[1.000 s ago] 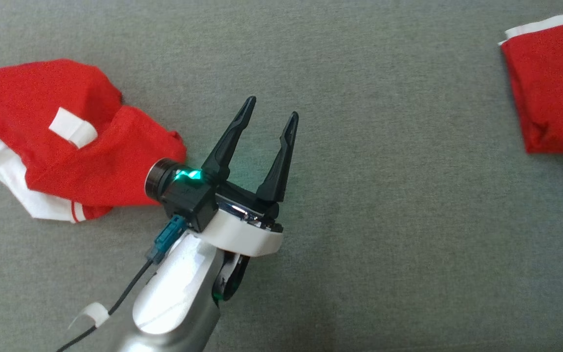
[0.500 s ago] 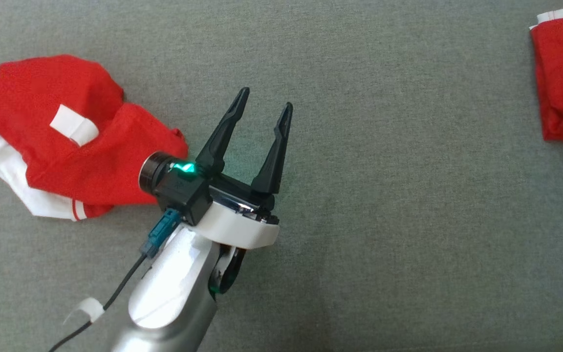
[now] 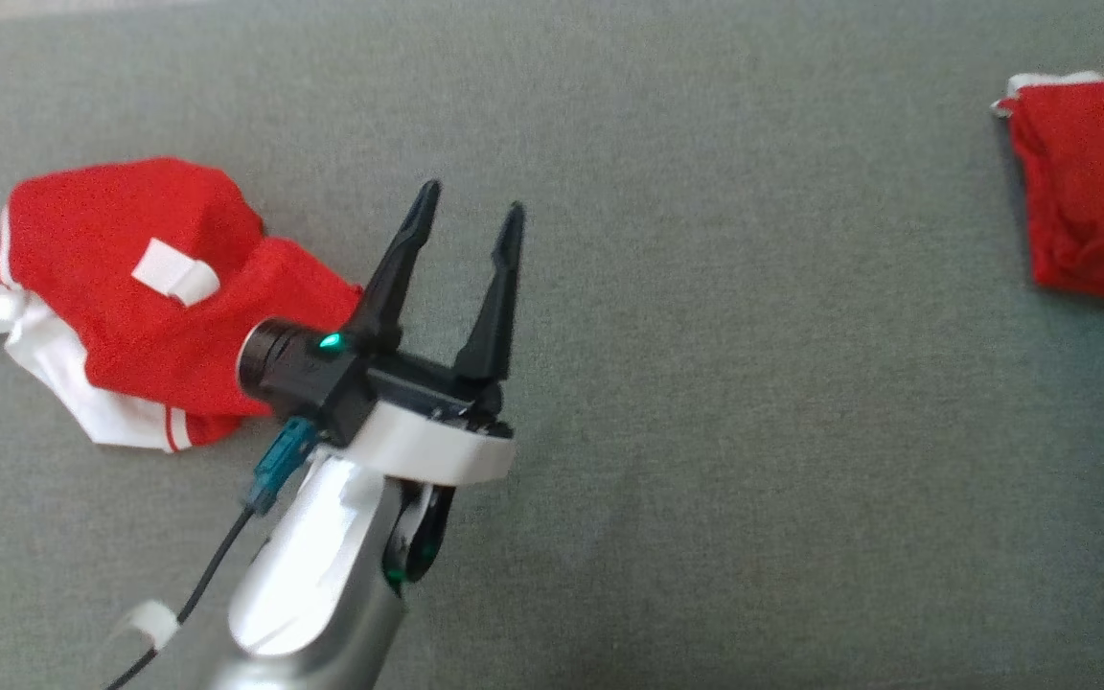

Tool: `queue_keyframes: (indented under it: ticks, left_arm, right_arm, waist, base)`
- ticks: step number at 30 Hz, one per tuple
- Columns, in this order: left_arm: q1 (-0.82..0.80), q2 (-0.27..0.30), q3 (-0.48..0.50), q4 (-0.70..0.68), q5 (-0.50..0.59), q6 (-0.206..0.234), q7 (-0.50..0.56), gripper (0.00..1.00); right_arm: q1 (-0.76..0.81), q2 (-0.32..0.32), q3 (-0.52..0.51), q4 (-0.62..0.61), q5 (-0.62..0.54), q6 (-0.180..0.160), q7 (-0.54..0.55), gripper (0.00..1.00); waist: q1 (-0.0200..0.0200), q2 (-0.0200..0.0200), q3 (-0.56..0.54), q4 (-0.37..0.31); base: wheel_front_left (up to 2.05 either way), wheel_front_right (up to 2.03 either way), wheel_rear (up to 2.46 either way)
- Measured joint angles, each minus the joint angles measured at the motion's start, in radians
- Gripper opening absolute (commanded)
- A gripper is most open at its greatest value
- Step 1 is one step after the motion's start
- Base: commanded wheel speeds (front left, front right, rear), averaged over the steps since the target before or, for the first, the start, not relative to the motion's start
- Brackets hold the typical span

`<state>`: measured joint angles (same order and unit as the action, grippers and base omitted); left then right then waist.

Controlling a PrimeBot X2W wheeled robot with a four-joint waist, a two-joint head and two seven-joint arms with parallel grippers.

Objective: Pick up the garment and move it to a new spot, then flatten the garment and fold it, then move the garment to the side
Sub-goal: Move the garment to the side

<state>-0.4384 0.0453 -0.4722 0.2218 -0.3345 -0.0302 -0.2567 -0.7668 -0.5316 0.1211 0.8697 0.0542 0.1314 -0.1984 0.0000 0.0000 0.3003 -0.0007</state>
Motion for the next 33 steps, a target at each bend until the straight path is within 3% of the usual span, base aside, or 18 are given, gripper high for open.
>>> queue_keyframes:
  ticks: [11, 22, 33]
  left_arm:
    - [0.156, 0.0, 0.16, -0.014, 0.032, -0.001, 0.0, 1.0]
    - [0.283, 0.0, 0.239, -0.026, 0.044, -0.023, 0.0, 1.0]
    - [0.325, 0.001, 0.254, -0.016, 0.035, -0.032, 0.0, 1.0]
  right_arm:
    - [0.143, 0.178, -0.014, -0.295, 0.095, 0.0, 0.001, 1.0]
    - [0.419, 0.441, -0.1, -0.522, 0.115, 0.0, 0.046, 1.0]
    - [0.615, 0.475, -0.073, -0.51, 0.15, 0.0, -0.005, 1.0]
  waist:
    - [-0.0002, 0.0, -0.162, -0.008]
    - [-0.0002, 0.0, -0.252, -0.003]
    - [0.0, 0.0, -0.272, 0.003]
  base:
    - [0.0, 0.0, 0.0]
    - [0.0, 0.0, 0.0]
    - [0.0, 0.0, 0.0]
